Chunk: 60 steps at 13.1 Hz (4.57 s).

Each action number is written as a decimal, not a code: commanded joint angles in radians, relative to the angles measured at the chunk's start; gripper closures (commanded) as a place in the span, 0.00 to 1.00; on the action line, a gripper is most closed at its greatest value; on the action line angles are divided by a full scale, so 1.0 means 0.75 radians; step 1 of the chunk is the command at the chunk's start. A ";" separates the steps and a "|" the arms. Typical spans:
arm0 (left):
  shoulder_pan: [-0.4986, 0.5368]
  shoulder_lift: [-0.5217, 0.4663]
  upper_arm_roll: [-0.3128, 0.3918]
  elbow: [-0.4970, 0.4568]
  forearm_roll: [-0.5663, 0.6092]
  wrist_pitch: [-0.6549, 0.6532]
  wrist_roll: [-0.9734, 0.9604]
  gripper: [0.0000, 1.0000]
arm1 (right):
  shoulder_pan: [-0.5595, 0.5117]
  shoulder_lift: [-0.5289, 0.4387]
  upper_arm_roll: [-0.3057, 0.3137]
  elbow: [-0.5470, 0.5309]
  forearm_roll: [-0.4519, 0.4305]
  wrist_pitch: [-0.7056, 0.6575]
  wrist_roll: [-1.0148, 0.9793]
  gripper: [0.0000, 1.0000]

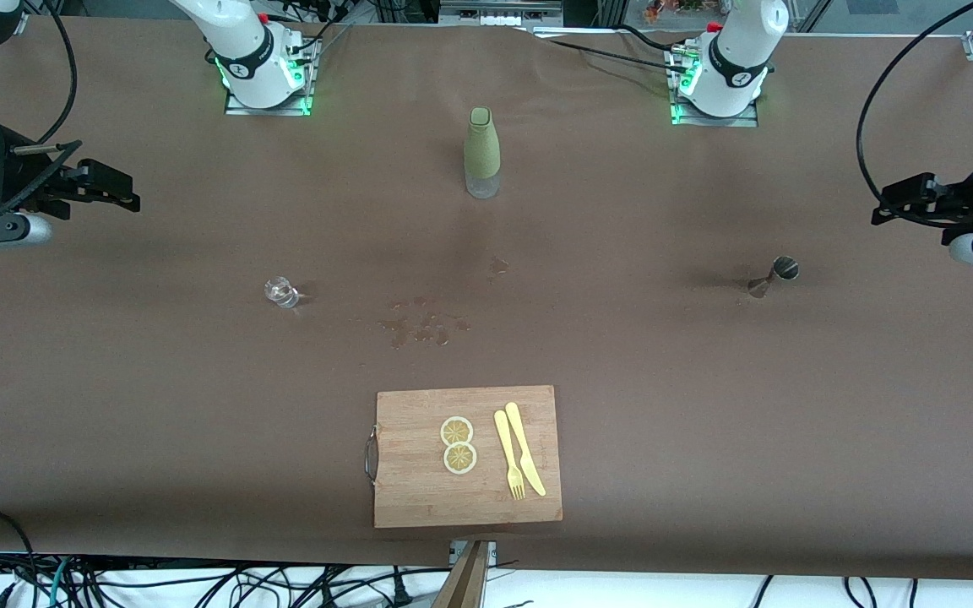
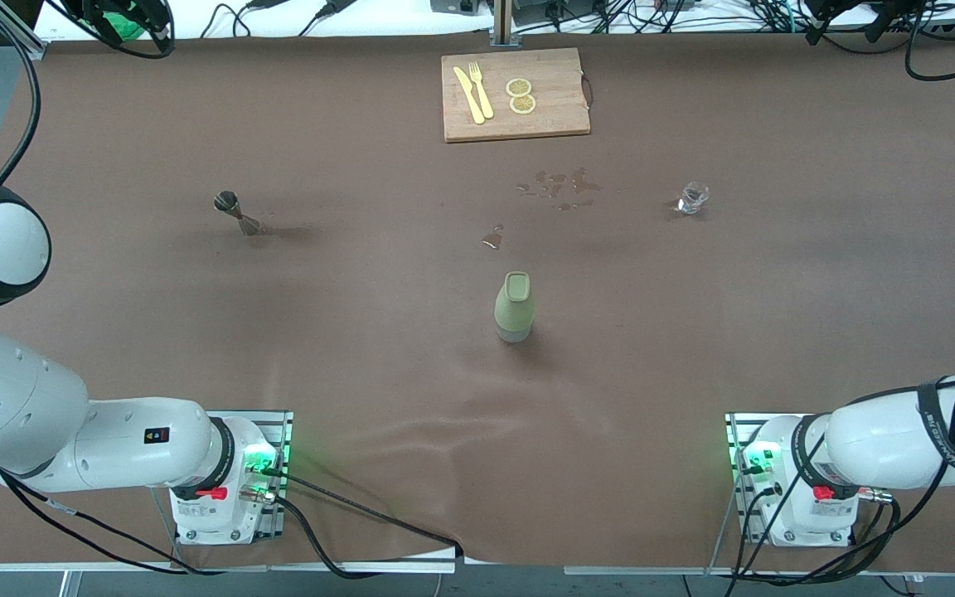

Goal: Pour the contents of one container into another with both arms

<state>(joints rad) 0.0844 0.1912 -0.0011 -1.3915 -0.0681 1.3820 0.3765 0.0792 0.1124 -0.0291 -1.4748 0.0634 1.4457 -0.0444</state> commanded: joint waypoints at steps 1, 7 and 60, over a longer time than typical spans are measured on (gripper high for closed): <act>0.010 0.013 0.136 0.015 -0.124 -0.022 0.376 0.00 | -0.007 -0.047 0.002 -0.005 0.024 0.003 -0.041 0.01; 0.045 0.089 0.431 -0.108 -0.453 -0.106 1.162 0.00 | -0.007 -0.017 0.026 -0.150 0.058 0.136 -0.466 0.01; 0.329 1.091 0.413 -0.421 -1.484 -0.260 3.302 0.77 | -0.347 0.703 0.092 -0.791 1.484 0.684 -3.346 0.05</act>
<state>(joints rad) 0.3334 1.0050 0.2999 -1.7009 -1.1774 1.1945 2.7367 -0.1683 0.6387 0.0259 -2.0664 1.1565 1.9545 -2.5235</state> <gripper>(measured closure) 0.692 0.022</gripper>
